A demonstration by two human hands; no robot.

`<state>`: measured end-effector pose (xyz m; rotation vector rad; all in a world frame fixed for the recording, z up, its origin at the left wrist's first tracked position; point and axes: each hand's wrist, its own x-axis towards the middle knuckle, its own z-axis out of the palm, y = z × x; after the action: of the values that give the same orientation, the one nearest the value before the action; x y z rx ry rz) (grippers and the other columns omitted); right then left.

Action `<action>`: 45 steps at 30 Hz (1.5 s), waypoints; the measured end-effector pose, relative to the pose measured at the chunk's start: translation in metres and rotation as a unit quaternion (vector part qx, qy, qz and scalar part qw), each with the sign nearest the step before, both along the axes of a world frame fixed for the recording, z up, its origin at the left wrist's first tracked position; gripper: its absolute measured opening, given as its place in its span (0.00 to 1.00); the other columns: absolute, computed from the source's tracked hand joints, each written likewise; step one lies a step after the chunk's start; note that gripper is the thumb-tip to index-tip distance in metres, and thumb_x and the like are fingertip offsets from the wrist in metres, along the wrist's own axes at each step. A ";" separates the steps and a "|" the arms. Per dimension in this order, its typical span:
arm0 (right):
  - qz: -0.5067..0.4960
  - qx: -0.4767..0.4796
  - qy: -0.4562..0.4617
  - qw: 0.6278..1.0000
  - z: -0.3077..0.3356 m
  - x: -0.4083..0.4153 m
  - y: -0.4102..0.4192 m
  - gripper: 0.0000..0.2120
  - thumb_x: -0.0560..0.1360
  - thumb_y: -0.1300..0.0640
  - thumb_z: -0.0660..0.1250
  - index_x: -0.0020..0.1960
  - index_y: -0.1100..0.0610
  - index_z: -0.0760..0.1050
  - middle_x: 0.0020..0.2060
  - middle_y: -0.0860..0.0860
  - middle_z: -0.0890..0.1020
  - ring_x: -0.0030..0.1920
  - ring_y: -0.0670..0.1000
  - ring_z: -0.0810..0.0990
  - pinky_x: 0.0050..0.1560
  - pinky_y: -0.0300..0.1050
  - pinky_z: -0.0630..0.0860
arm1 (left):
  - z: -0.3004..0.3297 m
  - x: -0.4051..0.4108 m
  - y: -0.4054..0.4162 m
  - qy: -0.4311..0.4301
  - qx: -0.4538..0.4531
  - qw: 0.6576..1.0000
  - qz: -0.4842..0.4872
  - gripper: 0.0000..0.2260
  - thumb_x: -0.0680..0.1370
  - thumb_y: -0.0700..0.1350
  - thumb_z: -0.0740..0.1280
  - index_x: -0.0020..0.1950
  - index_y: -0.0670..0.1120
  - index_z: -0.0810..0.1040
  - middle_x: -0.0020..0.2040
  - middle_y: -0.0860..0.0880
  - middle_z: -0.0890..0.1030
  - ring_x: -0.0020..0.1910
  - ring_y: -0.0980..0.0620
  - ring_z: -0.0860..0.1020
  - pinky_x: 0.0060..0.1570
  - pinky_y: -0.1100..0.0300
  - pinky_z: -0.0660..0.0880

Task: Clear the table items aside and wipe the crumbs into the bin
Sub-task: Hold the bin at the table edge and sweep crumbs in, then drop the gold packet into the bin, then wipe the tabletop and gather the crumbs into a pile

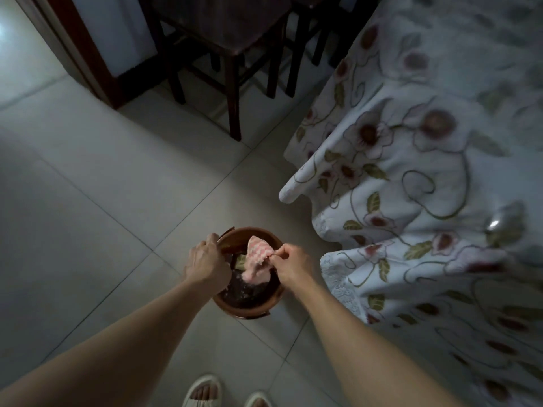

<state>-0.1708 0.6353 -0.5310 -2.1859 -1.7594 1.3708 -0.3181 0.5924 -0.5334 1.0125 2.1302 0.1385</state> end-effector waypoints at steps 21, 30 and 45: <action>-0.123 0.170 0.053 0.976 0.354 0.041 0.026 0.08 0.77 0.55 0.61 0.51 0.58 0.75 0.45 0.54 0.80 0.48 0.55 0.80 0.49 0.50 0.78 | 0.345 0.046 0.070 0.028 0.103 0.973 -0.202 0.20 0.75 0.42 0.63 0.66 0.45 0.65 0.61 0.43 0.77 0.61 0.43 0.75 0.50 0.57 0.73; -0.215 0.191 0.107 0.952 0.401 0.114 0.039 0.07 0.76 0.58 0.60 0.39 0.52 0.71 0.43 0.55 0.82 0.44 0.56 0.82 0.49 0.56 0.81 | 0.419 0.105 0.088 -0.012 0.166 0.956 -0.243 0.19 0.75 0.48 0.61 0.65 0.46 0.67 0.61 0.43 0.77 0.59 0.41 0.76 0.50 0.55 0.72; -0.253 0.193 0.156 0.935 0.431 0.271 0.060 0.04 0.76 0.60 0.61 0.43 0.56 0.73 0.42 0.56 0.82 0.44 0.57 0.82 0.49 0.58 0.81 | 0.457 0.255 0.100 -0.032 0.150 0.969 -0.195 0.25 0.75 0.40 0.64 0.72 0.48 0.64 0.66 0.46 0.72 0.63 0.48 0.73 0.60 0.56 0.73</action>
<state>0.0998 0.6956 -0.0996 -1.8897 -1.1253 1.0606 -0.0635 0.6919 -0.0759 1.5630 1.8443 0.3014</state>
